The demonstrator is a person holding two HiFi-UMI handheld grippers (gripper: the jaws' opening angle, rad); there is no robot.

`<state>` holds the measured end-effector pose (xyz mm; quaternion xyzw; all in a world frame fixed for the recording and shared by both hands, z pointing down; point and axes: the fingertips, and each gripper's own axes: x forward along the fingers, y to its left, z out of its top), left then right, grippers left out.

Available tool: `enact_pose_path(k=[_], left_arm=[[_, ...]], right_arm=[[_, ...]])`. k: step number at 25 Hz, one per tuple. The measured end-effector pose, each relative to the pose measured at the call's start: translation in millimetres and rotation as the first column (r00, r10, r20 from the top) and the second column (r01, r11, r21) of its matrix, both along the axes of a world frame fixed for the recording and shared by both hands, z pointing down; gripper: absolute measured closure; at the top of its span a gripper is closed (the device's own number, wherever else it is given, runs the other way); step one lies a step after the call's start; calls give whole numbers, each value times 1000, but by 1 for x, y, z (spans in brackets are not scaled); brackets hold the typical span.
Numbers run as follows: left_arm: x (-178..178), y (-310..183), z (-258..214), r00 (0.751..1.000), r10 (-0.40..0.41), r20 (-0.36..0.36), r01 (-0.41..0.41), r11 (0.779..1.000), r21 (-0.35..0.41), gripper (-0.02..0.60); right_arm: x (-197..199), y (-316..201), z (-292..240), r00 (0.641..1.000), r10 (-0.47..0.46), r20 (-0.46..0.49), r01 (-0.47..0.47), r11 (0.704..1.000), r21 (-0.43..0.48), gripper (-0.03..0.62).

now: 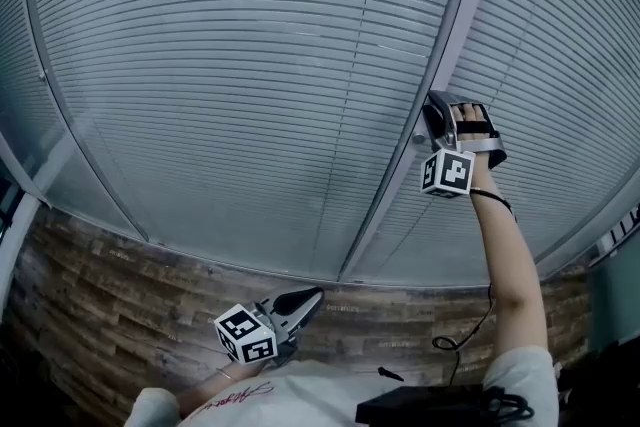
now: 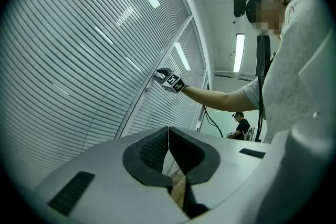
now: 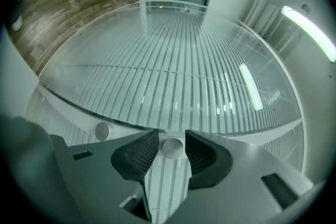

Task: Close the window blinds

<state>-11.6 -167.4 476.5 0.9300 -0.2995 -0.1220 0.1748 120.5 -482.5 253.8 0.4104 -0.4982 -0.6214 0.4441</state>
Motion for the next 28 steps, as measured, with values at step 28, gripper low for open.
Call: enact_pose_path(k=[28], left_arm=[[-9, -1, 2, 1000, -23, 2, 23, 1000, -4, 563]], right_arm=[[22, -6, -23, 162, 84, 983, 180, 977, -113, 462]])
